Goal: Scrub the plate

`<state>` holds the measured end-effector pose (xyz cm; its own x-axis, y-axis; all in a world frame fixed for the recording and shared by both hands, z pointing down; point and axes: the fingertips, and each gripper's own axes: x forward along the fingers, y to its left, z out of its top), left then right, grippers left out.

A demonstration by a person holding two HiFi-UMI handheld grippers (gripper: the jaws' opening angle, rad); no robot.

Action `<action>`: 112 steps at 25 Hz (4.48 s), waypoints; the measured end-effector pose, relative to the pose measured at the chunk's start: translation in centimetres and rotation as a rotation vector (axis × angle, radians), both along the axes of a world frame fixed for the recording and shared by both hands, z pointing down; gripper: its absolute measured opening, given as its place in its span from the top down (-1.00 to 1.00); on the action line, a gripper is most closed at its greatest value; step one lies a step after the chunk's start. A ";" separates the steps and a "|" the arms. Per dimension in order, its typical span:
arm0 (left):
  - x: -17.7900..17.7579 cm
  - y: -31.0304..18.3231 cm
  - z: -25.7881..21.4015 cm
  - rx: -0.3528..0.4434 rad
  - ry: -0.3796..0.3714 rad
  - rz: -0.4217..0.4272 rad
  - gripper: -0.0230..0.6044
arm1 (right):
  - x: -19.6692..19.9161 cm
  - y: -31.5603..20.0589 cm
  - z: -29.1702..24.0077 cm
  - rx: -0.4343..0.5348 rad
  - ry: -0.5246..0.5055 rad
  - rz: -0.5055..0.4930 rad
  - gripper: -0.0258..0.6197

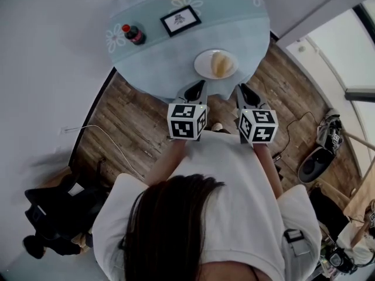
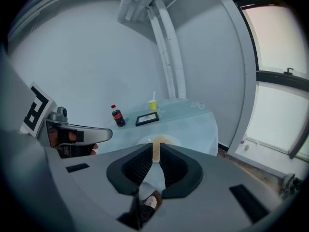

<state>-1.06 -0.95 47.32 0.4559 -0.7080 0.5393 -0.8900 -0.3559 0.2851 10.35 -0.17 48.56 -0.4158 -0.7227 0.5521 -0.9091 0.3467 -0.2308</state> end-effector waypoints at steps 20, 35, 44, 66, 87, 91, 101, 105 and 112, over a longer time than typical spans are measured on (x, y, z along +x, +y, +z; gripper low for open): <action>-4.7 -8.2 0.4 -0.008 0.020 0.102 0.90 | -3.2 -6.3 2.6 -0.106 0.007 0.149 0.79; -4.3 -10.7 -0.2 -0.029 0.008 0.123 0.90 | -2.4 -7.8 5.5 -0.237 -0.023 0.153 0.52; -4.3 -10.2 0.7 -0.055 -0.014 0.056 0.89 | -1.8 -8.6 7.4 -0.293 -0.051 0.118 0.50; -6.7 -10.7 3.0 -0.145 -0.054 -0.040 0.90 | -3.3 -11.1 12.1 -0.445 -0.056 0.113 0.40; -5.9 -9.0 6.1 -0.283 0.013 -0.016 0.89 | -2.8 -11.9 7.8 -0.276 -0.094 0.080 0.74; -4.9 -8.5 7.7 -0.370 0.059 0.029 0.45 | -0.9 -12.0 5.7 -0.218 -0.152 0.118 0.74; -3.3 -7.5 12.8 -0.605 0.156 0.051 0.23 | 2.3 -10.5 3.8 -0.155 -0.187 0.176 0.74; -2.6 -7.8 13.5 -0.643 0.203 0.050 0.23 | 3.4 -9.9 3.7 -0.151 -0.184 0.205 0.74; -2.9 -8.4 13.7 -0.691 0.299 -0.034 0.29 | 4.5 -10.0 3.7 -0.149 -0.178 0.226 0.74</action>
